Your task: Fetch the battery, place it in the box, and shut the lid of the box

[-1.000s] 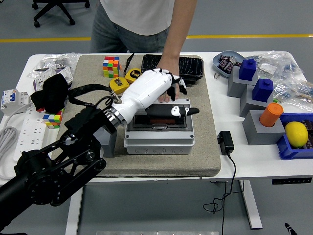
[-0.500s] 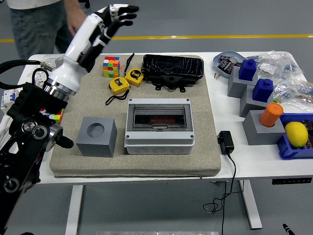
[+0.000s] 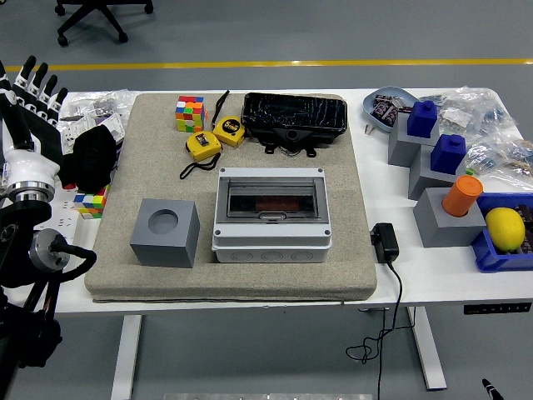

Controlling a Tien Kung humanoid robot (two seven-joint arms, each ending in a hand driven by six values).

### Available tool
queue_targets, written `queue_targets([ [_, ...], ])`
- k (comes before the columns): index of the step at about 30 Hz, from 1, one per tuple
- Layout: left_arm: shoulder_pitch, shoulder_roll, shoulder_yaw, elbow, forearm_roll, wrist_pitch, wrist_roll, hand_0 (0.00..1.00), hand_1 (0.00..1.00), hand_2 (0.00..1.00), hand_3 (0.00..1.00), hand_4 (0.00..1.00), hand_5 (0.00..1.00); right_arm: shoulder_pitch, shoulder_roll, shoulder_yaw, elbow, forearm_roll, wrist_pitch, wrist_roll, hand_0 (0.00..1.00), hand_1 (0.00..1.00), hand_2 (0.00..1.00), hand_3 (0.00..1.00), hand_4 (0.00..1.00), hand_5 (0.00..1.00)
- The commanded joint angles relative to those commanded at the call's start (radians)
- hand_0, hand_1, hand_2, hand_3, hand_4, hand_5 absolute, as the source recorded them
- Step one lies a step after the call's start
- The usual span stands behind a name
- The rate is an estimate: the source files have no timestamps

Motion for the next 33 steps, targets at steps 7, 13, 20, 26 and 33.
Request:
queue_targets([
  [7,0.062,0.015,0.001,-0.025,0.292,-0.131,0.041,0.796,0.813,0.780,0.762,0.998,0.998,-0.001,-0.003,-0.007,0.000,0.001,0.001,0.003,0.940,0.835,0.791,0.803,0.998,0.998],
  [13,0.124,0.006,0.009,-0.069,0.443,-0.178,0.048,0.772,0.761,0.748,0.729,0.998,0.998,-0.004,-0.002,-0.007,0.000,-0.007,-0.006,0.009,0.945,0.835,0.786,0.786,0.998,0.998],
  [20,0.163,-0.013,0.018,-0.080,0.439,-0.157,0.032,0.757,0.746,0.735,0.720,0.998,0.998,-0.022,0.009,0.002,0.000,-0.024,-0.049,0.033,0.964,0.829,0.778,0.773,0.998,0.998],
  [26,0.193,-0.017,0.035,-0.080,0.430,-0.133,0.022,0.748,0.733,0.724,0.711,0.998,0.998,-0.030,0.010,-0.008,0.000,-0.012,-0.048,0.037,0.948,0.824,0.778,0.781,0.998,0.998],
  [33,0.209,-0.015,0.048,-0.081,0.423,-0.107,0.019,0.728,0.710,0.694,0.692,0.998,0.998,-0.044,0.010,-0.011,0.000,-0.004,-0.058,0.044,0.923,0.807,0.775,0.780,0.998,0.998],
])
